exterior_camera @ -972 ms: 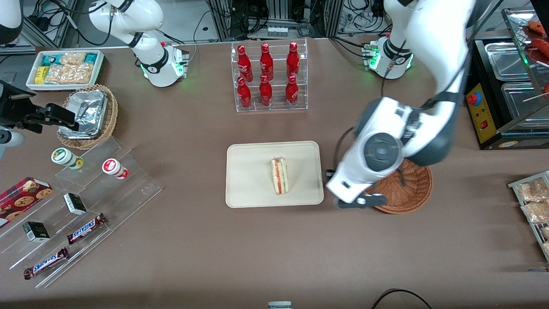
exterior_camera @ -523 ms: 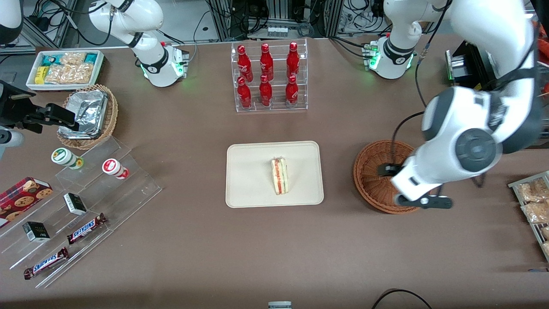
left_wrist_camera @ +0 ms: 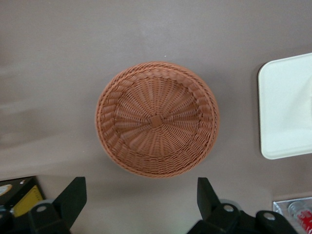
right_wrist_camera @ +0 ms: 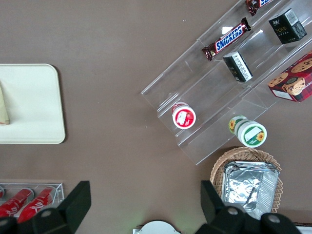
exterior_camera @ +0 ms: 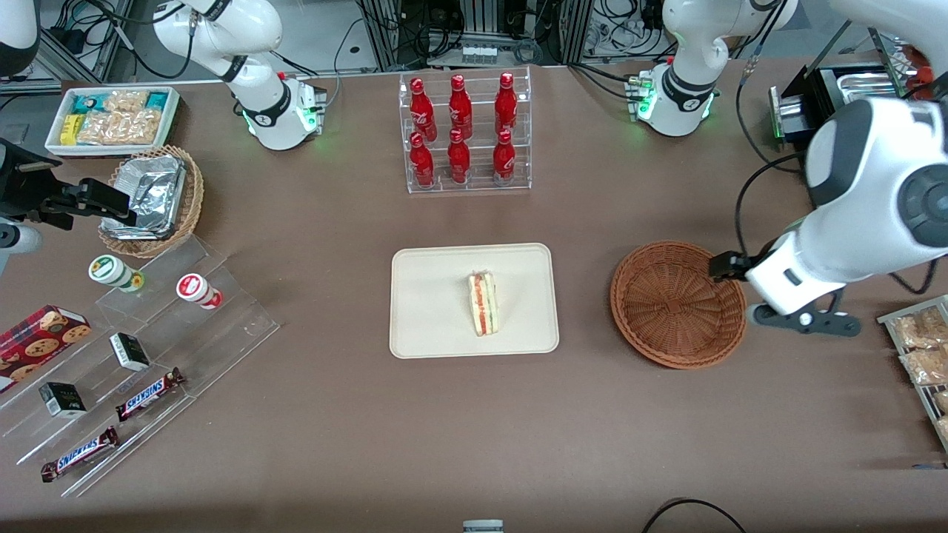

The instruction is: Place sandwich from basket to tray

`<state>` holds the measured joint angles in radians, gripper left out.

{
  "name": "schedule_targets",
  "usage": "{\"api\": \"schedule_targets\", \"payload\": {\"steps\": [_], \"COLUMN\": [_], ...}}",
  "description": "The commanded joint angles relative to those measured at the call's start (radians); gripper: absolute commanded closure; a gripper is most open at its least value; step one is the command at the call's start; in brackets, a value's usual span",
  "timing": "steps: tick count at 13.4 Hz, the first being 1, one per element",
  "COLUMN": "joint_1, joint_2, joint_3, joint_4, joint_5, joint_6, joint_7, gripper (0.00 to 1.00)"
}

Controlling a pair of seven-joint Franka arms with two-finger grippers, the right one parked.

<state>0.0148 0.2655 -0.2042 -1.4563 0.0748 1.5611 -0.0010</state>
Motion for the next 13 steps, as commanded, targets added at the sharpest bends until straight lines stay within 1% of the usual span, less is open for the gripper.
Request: {"api": "schedule_targets", "payload": {"steps": [1,5,9,13], "joint_1": [0.033,0.033,0.025,0.020], "joint_2": [-0.100,-0.156,-0.219,-0.243], "joint_3": [-0.001,0.055,0.112,0.126], "joint_4": [-0.075,-0.075,-0.072,-0.075], "joint_5": [-0.004,-0.006,-0.009,-0.023], "joint_6": [-0.022,-0.073,-0.110,-0.130], "joint_7": [0.081,0.133,0.136,0.136], "gripper": [0.00,0.00,0.00,0.00]}}
